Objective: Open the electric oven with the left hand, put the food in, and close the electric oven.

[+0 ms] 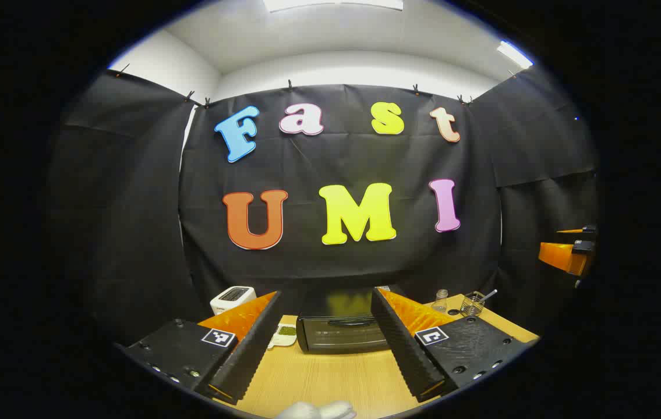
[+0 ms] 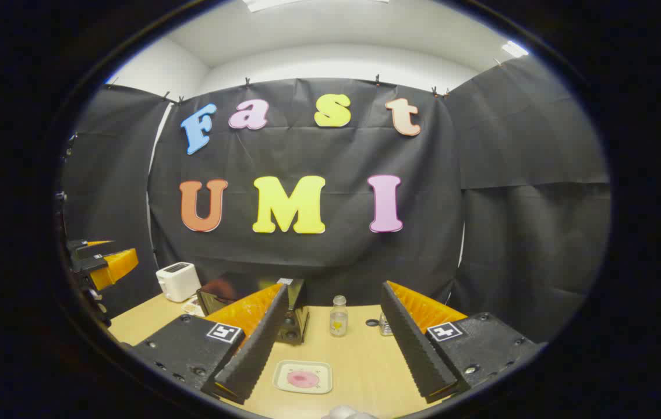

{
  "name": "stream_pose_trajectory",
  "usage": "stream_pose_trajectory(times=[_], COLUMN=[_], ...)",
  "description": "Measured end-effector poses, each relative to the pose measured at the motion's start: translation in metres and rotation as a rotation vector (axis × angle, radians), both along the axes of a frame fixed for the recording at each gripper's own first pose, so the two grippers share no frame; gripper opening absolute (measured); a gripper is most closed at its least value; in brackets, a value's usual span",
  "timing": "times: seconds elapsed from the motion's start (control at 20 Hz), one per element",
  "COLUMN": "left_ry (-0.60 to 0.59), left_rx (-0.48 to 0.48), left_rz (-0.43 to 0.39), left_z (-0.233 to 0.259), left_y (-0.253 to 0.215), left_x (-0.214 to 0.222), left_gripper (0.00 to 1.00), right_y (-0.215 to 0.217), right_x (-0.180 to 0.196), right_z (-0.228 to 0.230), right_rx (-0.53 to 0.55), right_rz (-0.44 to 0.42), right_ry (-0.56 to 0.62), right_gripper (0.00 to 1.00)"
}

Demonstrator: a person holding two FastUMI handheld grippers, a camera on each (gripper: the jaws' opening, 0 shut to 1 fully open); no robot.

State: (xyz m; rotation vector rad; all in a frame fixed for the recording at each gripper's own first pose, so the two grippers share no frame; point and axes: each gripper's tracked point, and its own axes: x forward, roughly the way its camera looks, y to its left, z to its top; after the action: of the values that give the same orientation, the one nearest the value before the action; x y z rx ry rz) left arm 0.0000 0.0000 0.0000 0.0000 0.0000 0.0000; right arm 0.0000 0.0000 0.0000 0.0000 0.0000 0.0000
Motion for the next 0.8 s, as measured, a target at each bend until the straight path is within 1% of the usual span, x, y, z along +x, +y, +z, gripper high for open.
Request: stream_pose_trajectory(times=[0.45,0.65,0.8], left_ry=[0.003,0.006,0.015], left_rx=[0.003,0.005,0.009], left_rz=[-0.021,-0.022,-0.021], left_z=[-0.003,-0.006,-0.016], left_y=[-0.009,-0.009,-0.010], left_x=[0.016,0.023,0.036], left_gripper=[0.96,0.96,0.96], right_y=[-0.012,-0.012,-0.012], right_x=[0.001,0.006,0.010], right_z=[0.003,0.000,-0.001], right_rx=[-0.005,-0.004,-0.004], right_rz=[-0.039,-0.043,-0.043], right_ry=[-0.003,0.005,0.013], right_gripper=[0.96,0.96,0.96])
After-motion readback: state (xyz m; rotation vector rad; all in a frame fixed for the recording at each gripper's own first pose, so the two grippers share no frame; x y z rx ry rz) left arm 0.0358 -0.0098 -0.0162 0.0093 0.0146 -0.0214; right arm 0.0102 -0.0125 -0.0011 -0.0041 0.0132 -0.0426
